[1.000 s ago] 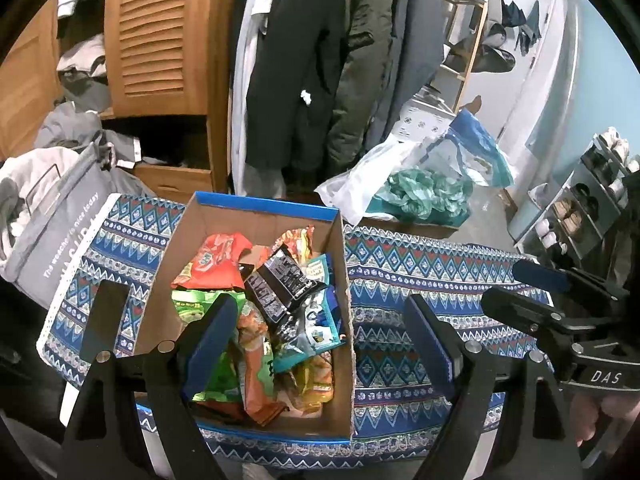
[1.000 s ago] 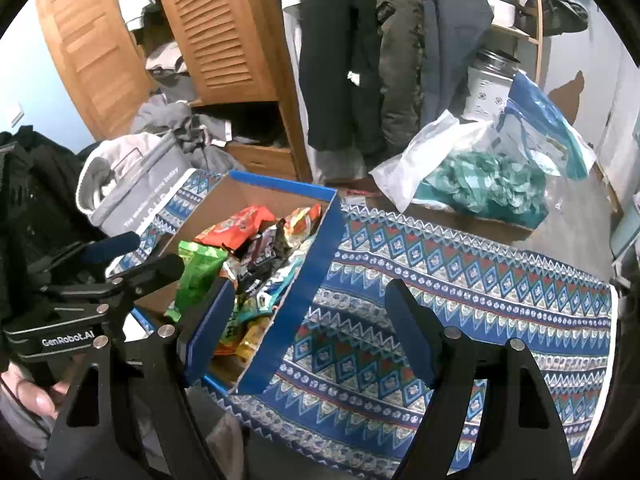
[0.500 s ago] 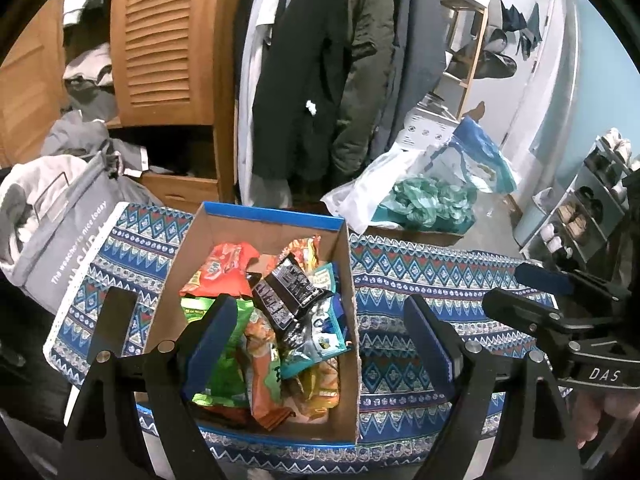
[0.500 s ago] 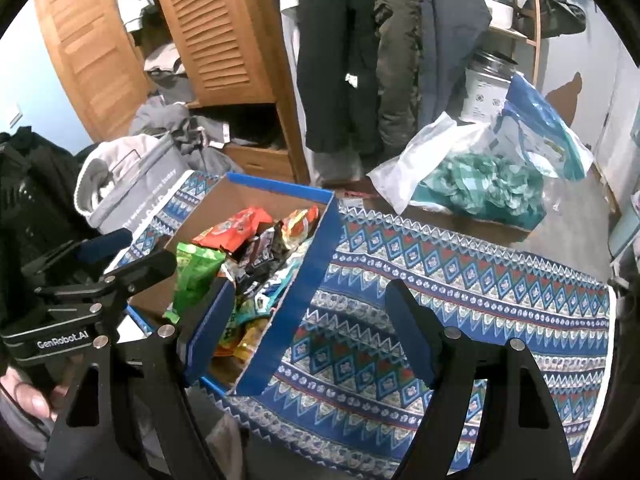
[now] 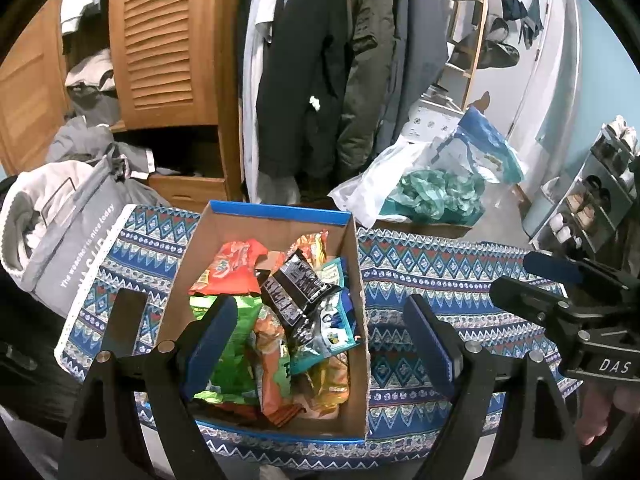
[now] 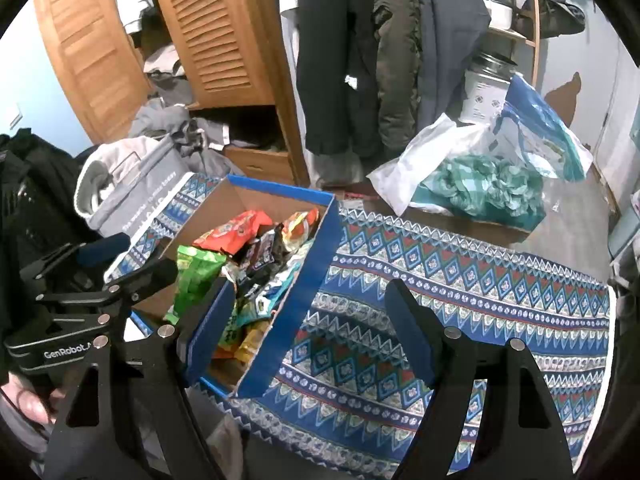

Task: Organize snacks

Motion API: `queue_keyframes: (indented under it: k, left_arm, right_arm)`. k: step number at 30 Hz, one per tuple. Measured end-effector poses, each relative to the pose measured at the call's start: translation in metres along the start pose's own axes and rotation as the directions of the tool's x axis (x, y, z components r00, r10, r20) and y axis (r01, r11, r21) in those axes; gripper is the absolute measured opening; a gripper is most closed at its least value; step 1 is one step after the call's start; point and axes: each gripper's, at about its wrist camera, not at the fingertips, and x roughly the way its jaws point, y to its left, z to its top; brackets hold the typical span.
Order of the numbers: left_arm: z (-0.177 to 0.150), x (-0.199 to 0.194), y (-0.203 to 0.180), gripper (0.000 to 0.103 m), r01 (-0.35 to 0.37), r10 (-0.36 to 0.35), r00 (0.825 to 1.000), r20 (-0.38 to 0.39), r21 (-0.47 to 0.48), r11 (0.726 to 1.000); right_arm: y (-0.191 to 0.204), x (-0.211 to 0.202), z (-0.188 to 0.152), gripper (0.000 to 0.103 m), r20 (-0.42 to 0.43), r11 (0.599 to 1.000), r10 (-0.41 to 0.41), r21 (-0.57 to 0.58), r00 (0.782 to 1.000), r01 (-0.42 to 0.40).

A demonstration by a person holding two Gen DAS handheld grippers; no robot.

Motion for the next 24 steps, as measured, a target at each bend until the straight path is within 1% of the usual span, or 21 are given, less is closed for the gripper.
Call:
queue_keyframes:
  k: [4, 12, 24]
  left_arm:
    - [0.0000, 0.0011, -0.0009, 0.086, -0.011, 0.011, 1.000, -0.008, 0.012, 1.000]
    - [-0.0003, -0.0021, -0.0037, 0.086, -0.030, 0.030, 0.999, 0.013, 0.037, 0.999]
    - [0.0007, -0.0026, -0.0002, 0.086, -0.021, 0.021, 1.000, 0.009, 0.014, 1.000]
  right_arm:
    - [0.0001, -0.0001, 0.0001, 0.078, 0.000, 1.000, 0.001, 0.000, 1.000, -0.001]
    - [0.0004, 0.0000, 0.0001, 0.078, -0.001, 1.000, 0.000, -0.001, 1.000, 0.000]
    - [0.0014, -0.0002, 0.0005, 0.078, 0.001, 1.000, 0.001, -0.001, 1.000, -0.001]
